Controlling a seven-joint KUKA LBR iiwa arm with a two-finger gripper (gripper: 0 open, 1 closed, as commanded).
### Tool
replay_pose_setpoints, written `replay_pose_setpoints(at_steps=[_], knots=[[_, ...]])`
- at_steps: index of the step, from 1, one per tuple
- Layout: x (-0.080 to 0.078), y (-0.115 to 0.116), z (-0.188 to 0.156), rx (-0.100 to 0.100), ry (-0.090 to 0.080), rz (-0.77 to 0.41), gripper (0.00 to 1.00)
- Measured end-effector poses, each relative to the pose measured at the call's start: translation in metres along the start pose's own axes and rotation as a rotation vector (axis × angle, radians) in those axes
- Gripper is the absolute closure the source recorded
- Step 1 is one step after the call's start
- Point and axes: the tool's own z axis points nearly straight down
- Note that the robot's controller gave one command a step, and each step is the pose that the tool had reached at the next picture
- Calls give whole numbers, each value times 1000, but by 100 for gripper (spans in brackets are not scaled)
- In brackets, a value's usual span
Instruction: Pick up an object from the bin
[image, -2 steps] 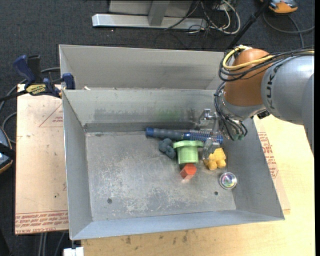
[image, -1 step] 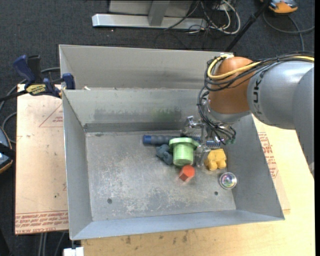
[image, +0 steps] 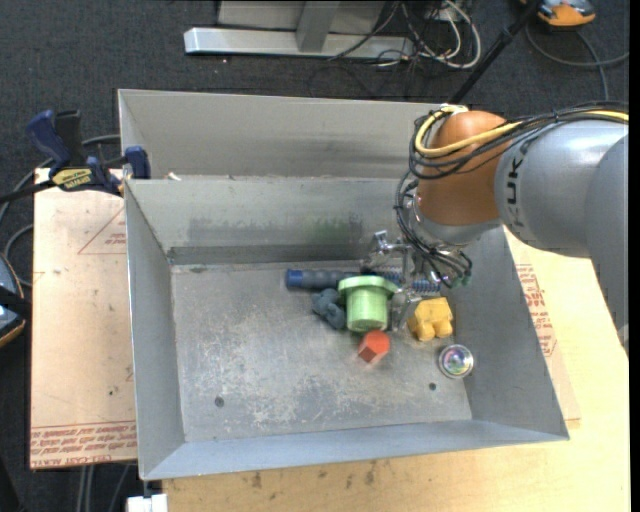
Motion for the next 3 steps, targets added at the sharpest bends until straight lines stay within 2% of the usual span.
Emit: replay_pose_setpoints(at_steps=[2,3], knots=[[-2,0,-1,-2,3,2,0],[-4,0,-3,-1,-2,2,100]])
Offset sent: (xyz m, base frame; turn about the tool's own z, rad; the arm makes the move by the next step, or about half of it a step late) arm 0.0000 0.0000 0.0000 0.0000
